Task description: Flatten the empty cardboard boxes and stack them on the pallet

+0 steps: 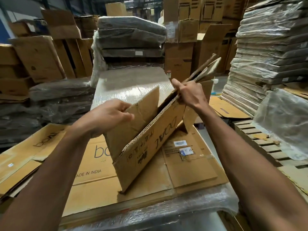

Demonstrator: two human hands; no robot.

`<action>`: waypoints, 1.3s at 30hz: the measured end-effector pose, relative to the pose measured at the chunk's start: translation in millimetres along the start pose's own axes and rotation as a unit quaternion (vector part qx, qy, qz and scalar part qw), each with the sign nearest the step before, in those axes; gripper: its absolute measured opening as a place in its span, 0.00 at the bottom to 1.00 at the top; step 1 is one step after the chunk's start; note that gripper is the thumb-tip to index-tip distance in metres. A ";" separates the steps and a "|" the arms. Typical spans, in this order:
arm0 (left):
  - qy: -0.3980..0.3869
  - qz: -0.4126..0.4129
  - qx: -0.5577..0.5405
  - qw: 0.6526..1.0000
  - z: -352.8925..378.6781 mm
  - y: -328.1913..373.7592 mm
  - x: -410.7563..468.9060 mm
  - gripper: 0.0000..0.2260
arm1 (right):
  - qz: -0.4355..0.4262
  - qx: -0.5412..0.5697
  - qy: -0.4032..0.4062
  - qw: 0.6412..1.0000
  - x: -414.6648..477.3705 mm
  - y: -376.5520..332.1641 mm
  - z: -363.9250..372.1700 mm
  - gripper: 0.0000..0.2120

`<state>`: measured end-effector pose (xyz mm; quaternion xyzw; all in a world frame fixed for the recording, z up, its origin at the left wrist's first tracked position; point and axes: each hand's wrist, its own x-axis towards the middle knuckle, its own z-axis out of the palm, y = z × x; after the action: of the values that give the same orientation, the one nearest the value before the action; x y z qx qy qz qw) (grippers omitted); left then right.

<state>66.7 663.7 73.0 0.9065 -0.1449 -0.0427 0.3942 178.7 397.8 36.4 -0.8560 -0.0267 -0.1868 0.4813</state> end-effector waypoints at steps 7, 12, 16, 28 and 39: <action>-0.028 -0.032 0.079 0.996 18.4 7.6 2.9 0.10 | -0.008 -0.116 -0.065 0.991 10.5 -36.1 30.5 0.17; -0.011 -0.048 -0.001 0.999 21.8 -3.8 -0.5 0.10 | 0.039 -0.078 -0.034 0.996 7.5 -36.9 45.2 0.11; 0.026 -0.023 -0.126 0.991 25.8 -14.1 -7.2 0.16 | 0.054 -0.080 -0.007 0.995 16.9 -27.8 38.7 0.14; 0.187 -0.086 -0.196 0.959 158.2 -133.8 -15.0 0.15 | 0.064 -0.171 -0.010 0.983 70.5 -23.6 -18.6 0.10; 0.340 -0.030 -0.162 0.926 148.6 -83.7 53.9 0.19 | 0.096 0.279 0.108 0.949 1.7 96.0 16.6 0.29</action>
<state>108.8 597.5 -87.8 0.7944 0.0337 0.2333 0.5598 206.9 360.0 -48.8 -0.6609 0.0569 -0.2161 0.7165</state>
